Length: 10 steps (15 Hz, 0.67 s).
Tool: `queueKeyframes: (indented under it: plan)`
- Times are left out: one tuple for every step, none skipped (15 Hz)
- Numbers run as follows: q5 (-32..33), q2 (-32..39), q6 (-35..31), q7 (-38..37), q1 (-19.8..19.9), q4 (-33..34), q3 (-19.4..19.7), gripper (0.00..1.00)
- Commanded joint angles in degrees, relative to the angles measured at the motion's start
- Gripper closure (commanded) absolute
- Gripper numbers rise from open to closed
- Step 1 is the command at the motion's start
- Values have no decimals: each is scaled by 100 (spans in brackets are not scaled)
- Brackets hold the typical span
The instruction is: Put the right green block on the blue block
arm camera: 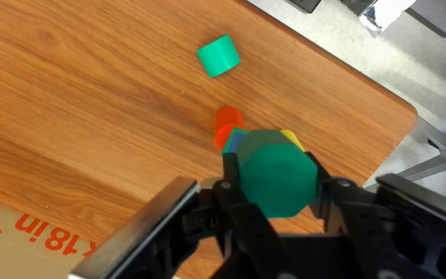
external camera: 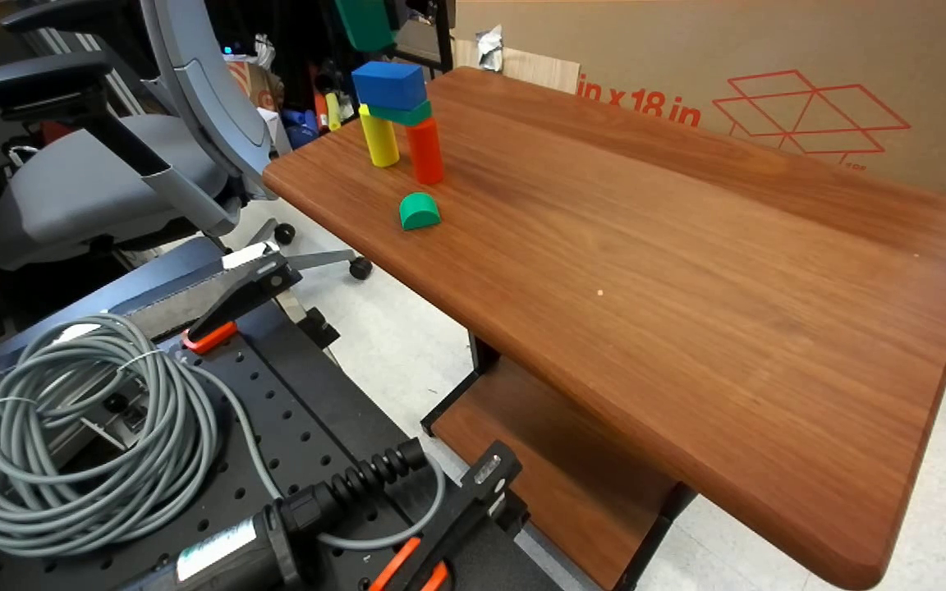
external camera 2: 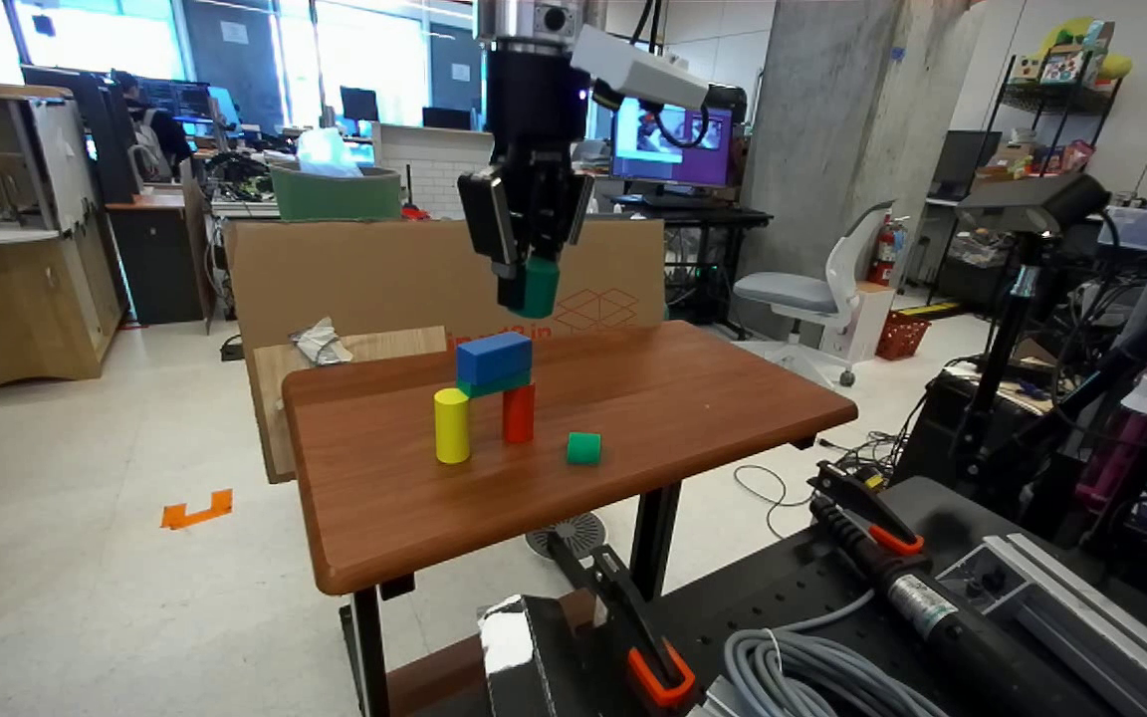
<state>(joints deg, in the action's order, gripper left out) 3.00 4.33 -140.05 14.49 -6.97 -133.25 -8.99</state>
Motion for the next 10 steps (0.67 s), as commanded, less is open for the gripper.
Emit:
queueKeyframes:
  plan:
    - [90,78,198,-98,-74,158,-15,83]
    - [136,127,226,-155,-81,212,-9,83]
    - [155,181,289,-189,-86,276,-4,83]
    - [182,240,344,-247,-91,352,1,83]
    - [205,300,397,-296,-94,433,4,83]
    - [239,360,443,-364,-98,511,10,83]
    - [297,438,501,-445,-107,616,16,83]
    - [337,513,565,-508,-115,709,16,83]
    - [385,583,638,-575,-128,795,15,83]
    - [417,653,694,-620,-139,873,10,83]
